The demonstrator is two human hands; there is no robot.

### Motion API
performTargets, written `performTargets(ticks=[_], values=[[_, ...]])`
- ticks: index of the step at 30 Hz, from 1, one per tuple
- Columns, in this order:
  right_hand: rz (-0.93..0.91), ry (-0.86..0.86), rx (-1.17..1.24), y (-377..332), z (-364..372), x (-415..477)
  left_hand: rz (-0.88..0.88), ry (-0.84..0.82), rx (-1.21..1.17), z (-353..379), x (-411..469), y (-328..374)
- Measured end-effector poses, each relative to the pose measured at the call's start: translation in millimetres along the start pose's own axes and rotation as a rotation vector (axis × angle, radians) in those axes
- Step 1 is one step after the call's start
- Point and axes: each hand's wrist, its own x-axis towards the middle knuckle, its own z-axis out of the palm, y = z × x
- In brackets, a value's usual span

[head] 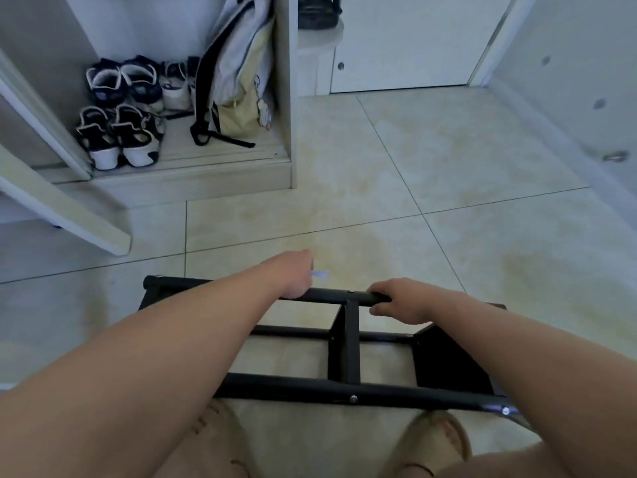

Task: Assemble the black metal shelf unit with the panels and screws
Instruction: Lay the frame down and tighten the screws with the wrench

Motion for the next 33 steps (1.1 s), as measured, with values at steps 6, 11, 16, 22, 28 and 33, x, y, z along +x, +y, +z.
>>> performTargets(ticks=[6,11,16,22,28,33], values=[[-0.053,0.057,-0.011,-0.9,-2.1,9.1,-0.037,-0.241,-0.143,2.2,11.1,-4.9],[-0.117,0.260,-0.051,-20.6,-11.8,10.9,-0.068,-0.050,-0.123,-12.6,7.0,-23.3],[-0.173,0.390,-0.126,-46.1,-11.5,10.3,-0.129,0.159,-0.206,-16.2,-4.1,-47.6],[-0.201,0.324,-0.082,-57.9,4.2,11.7,-0.129,0.164,-0.158,-0.4,-12.7,-56.6],[-0.142,0.147,-0.084,-51.3,35.0,22.8,-0.158,0.031,-0.175,45.0,-5.8,-53.5],[-0.092,0.086,-0.077,-40.6,66.6,50.7,-0.128,-0.128,-0.103,75.6,19.9,-61.3]])
